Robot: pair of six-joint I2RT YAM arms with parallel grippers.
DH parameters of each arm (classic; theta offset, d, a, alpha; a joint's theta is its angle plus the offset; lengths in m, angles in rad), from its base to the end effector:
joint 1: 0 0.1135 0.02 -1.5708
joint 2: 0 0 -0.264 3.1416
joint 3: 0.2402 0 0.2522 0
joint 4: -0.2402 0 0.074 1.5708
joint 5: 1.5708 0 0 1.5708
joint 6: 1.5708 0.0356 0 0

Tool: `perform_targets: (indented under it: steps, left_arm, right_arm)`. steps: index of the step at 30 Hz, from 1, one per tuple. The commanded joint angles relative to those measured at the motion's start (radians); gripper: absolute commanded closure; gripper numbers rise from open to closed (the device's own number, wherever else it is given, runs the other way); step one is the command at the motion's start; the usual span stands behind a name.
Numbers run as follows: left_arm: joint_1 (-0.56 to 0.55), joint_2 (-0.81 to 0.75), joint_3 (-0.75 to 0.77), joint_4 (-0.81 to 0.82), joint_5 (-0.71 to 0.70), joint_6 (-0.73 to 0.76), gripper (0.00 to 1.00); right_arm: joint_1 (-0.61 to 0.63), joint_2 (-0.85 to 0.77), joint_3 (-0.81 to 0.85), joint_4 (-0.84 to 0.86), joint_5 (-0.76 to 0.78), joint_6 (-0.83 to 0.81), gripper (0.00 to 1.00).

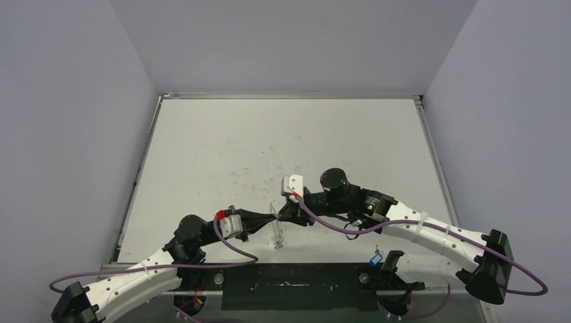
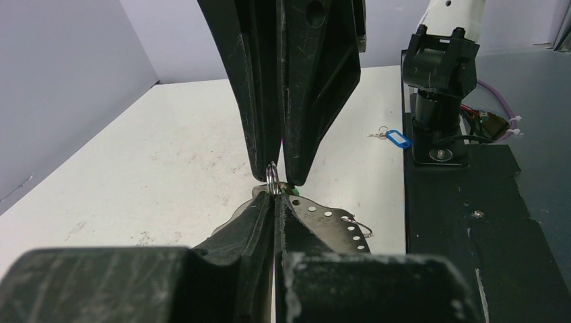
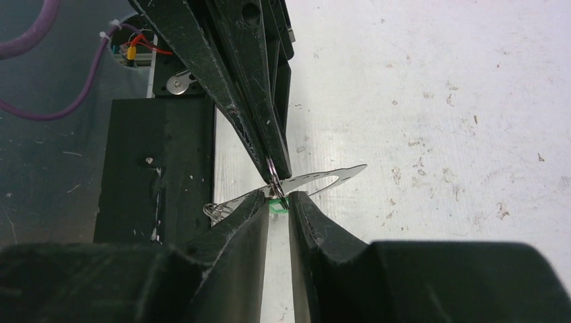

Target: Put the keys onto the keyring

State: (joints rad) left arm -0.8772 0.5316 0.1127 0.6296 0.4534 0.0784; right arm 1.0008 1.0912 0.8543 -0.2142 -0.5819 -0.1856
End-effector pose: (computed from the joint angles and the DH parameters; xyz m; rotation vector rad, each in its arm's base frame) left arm 0.0802 -0.1209 0.2247 0.9954 1.0565 -0.9678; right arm 0.1151 0.2158 0.3033 -1.4878 1.5078 1.0896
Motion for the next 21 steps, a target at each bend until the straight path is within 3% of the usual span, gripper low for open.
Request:
perform_targets:
  steps: [1, 16, 21]
  left_arm:
    - [-0.002, -0.002, 0.016, 0.077, 0.016, -0.018, 1.0]
    - [-0.002, -0.002, 0.013, 0.076, 0.02, -0.022, 1.0]
    - [-0.002, -0.005, 0.012, 0.074, 0.021, -0.025, 1.0]
  right_arm:
    - [-0.005, 0.011, 0.009, 0.093, -0.036, 0.016, 0.82]
    - [-0.005, 0.029, -0.001, 0.144, -0.067, 0.044, 0.88]
    - [-0.005, 0.03, -0.01, 0.165, -0.074, 0.053, 0.96]
